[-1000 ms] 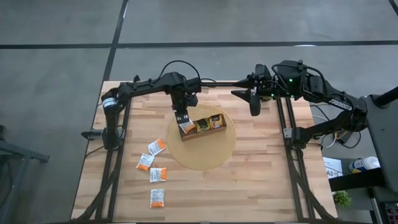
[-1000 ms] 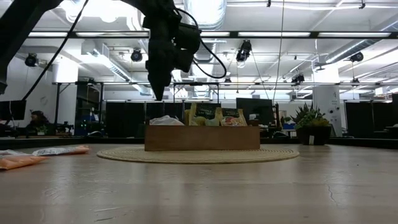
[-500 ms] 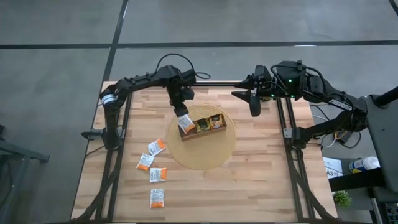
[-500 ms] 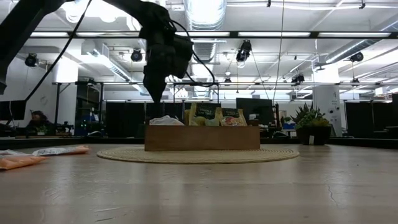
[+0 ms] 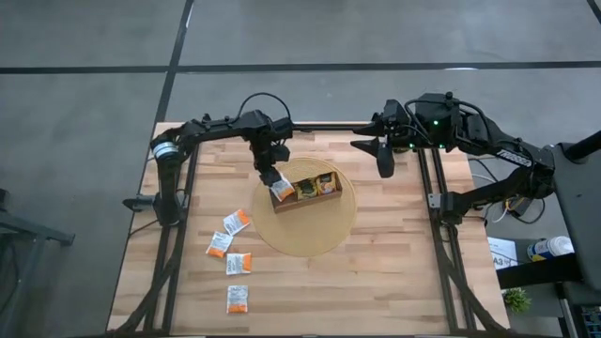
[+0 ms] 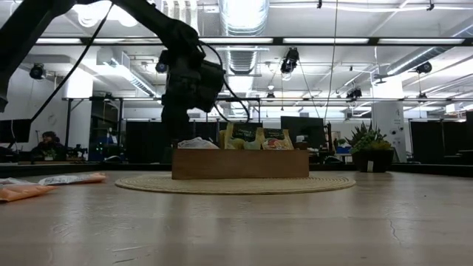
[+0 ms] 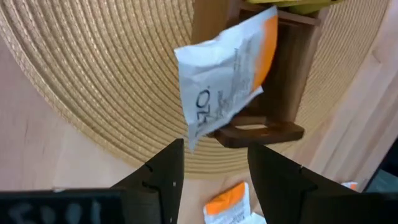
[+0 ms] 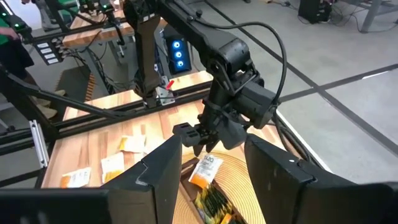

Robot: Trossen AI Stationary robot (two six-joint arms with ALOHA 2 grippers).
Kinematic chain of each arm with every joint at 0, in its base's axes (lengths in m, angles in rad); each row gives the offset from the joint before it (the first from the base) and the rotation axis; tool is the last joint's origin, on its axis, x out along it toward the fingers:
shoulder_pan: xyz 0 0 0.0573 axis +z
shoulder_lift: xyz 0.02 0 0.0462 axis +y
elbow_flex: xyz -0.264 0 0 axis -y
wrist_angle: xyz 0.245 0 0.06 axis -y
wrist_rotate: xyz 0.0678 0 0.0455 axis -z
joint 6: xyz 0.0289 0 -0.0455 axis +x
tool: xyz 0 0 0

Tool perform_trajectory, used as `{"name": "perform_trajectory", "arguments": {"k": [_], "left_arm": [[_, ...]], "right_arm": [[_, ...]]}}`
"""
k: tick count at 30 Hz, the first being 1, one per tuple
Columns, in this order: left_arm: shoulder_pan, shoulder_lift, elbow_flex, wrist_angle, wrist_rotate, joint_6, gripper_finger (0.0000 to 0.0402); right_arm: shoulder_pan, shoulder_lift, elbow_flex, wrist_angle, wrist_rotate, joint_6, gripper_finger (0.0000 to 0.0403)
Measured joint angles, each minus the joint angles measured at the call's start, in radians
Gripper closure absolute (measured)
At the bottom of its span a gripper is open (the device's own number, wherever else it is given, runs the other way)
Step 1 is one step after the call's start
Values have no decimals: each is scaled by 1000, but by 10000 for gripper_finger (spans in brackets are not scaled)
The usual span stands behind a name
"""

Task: Pick & Place Tea
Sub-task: Put the white tea bag into the left section of the wooden organizer

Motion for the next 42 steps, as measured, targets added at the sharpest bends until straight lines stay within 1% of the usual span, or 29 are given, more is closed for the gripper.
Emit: {"name": "perform_trajectory", "arguments": {"k": [5,10,16,22,24,26,28,34,37,42], "left_arm": [[9,0,-34,26,7,0,231],[23,-1,-62,81,61,0,231],[42,-1,-66,99,66,1,232],[46,-2,-66,118,103,3,232],[46,-2,-66,122,116,3,238],[46,-2,-66,134,134,3,253],[46,-2,-67,148,138,3,278],[46,-2,-67,160,138,10,386],[46,-2,-67,159,139,11,398],[46,-2,-67,143,162,8,400]], "right_arm": [[0,0,0,0,0,0,232],[0,0,0,0,0,0,232],[0,0,0,0,0,0,232],[0,0,0,0,1,0,232],[0,0,0,0,1,-2,232],[0,0,0,0,1,-3,232],[0,0,0,0,1,-3,232],[0,0,0,0,1,-2,232],[0,0,0,0,1,-2,232],[0,0,0,0,1,-2,232]]}}
